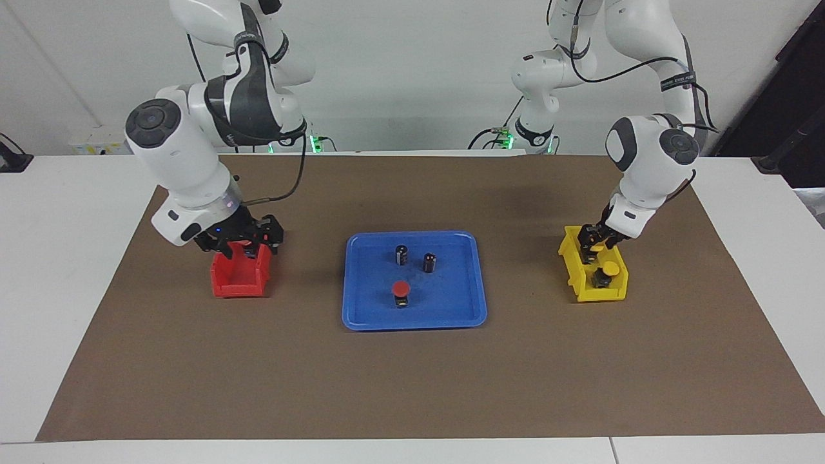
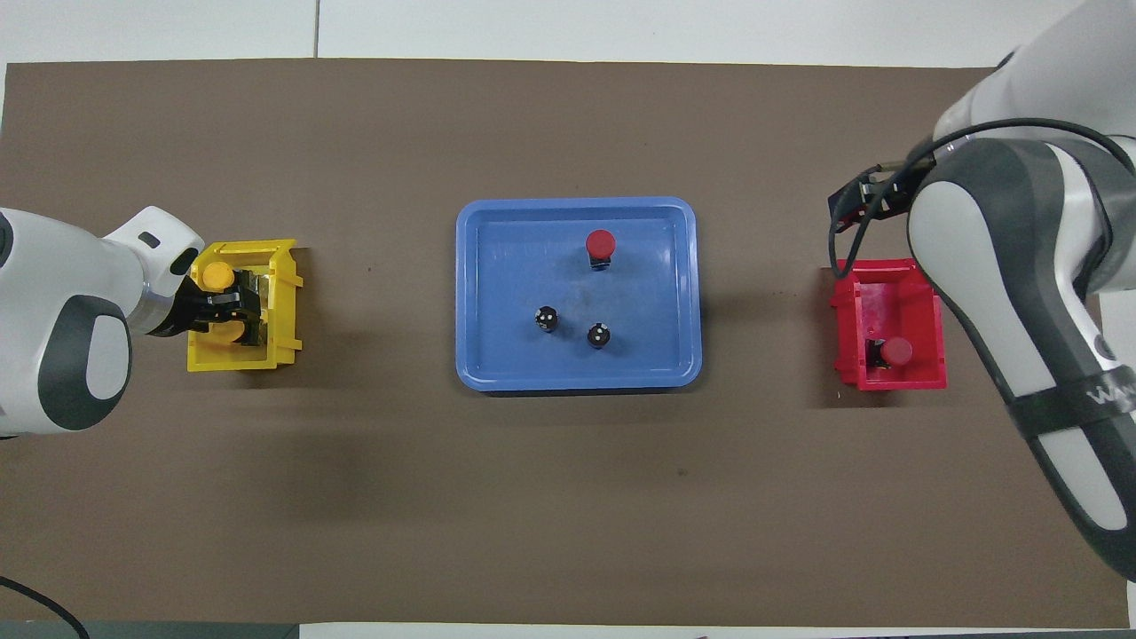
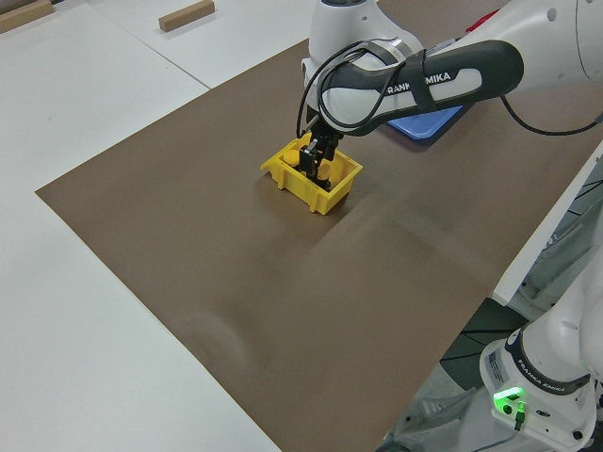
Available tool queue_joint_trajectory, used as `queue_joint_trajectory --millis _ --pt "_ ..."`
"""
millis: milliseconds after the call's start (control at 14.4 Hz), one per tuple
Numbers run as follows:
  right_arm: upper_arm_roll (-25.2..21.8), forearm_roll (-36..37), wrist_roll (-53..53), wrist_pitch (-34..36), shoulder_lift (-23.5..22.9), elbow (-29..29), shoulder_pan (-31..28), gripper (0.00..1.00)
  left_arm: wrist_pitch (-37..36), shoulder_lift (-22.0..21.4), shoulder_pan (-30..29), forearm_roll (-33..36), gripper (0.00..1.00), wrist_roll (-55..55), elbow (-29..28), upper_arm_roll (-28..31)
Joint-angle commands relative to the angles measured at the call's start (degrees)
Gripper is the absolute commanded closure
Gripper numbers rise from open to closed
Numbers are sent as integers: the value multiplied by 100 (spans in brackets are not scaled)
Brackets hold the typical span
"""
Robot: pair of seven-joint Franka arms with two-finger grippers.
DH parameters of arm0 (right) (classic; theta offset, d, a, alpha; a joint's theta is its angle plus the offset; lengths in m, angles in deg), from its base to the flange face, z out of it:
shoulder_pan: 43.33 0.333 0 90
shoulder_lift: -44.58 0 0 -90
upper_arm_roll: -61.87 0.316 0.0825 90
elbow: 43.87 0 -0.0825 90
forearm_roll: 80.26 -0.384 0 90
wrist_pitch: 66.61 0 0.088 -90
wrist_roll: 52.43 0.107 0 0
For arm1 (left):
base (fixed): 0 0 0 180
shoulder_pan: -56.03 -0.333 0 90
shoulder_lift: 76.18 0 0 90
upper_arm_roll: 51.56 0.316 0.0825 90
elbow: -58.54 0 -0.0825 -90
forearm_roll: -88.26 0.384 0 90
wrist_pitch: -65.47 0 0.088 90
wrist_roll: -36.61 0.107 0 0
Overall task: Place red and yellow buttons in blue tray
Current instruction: 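Release the red button in the tray and return the right gripper to the red bin, then carry the yellow button into the blue tray with the left gripper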
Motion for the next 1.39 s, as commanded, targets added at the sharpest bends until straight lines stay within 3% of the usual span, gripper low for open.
queue_joint_trajectory --millis 0,209,418,557,766,835,1114,1323 --pt "97 22 -126 -485 584 -1132 -185 13 -4 -8 49 19 51 -91 -35 29" --pt "97 22 -126 -958 891 -1975 -230 21 -22 -8 41 19 62 -100 -35 29" --pt "97 22 -205 -1513 1112 -2619 -483 26 -214 18 14 19 82 -100 122 29" --pt "97 22 -564 -1620 1121 -2751 -668 26 -1036 19 41 19 88 -109 665 29" --pt "97 22 -671 -1760 1147 -2919 -713 27 -2513 27 145 19 89 -283 1973 21" --pt "97 22 -715 -1778 1191 -3015 -696 29 -2692 27 216 11 90 -441 2256 12" --pt "97 22 -865 -2033 1270 -3244 -713 37 -1878 229 1015 -130 97 -1601 2496 -6" --pt "97 22 -926 -2042 1288 -3323 -696 38 -1394 1060 2042 -253 98 -2355 2985 12"
